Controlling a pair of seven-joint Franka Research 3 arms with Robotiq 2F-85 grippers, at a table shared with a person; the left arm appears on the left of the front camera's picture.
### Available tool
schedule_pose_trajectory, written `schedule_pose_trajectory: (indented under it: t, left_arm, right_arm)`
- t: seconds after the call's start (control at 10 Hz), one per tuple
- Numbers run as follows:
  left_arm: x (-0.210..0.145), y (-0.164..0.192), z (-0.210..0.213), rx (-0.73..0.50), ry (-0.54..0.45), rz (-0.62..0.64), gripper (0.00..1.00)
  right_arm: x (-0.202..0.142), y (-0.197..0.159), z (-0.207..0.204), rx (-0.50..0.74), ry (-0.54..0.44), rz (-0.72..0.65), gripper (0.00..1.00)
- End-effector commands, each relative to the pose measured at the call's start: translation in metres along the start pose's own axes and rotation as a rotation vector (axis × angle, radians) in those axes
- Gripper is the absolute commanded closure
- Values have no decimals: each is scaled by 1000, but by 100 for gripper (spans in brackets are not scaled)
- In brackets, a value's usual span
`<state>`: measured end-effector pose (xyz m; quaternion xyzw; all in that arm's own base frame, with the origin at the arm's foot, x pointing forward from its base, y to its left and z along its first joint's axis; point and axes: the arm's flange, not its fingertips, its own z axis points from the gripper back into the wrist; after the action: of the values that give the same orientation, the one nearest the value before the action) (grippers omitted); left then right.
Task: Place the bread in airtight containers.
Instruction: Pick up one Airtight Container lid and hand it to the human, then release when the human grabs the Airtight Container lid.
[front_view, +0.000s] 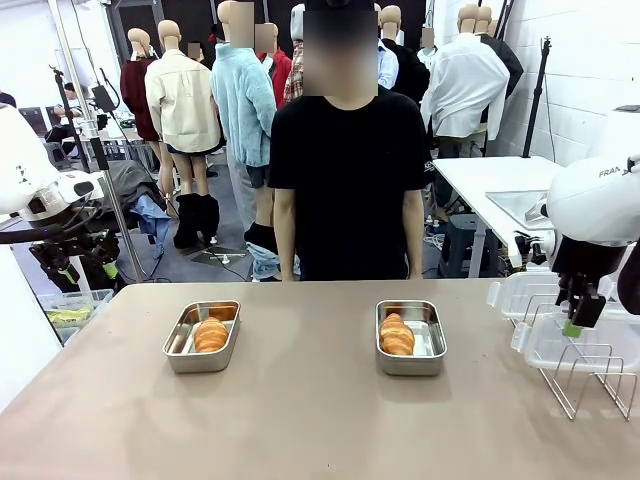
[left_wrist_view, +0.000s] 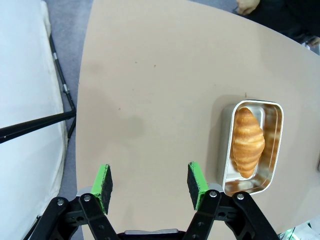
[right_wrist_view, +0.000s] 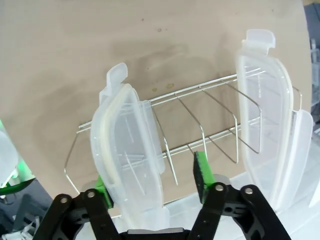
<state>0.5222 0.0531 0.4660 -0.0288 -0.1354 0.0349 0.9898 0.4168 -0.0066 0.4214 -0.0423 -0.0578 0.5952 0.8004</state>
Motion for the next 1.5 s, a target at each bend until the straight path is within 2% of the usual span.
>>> schedule_pose_trajectory:
  t: [0.0,0.1,1.4]
  left_arm:
    - [0,1,2,12,-3,-10,22]
    - [0,1,2,12,-3,-10,22]
    - [0,1,2,12,-3,-10,22]
  right_arm:
    - [1,-4,-1,-15,31,7,80]
    - [1,-4,-1,-12,31,6,99]
    - [0,1,-1,8,4,2,100]
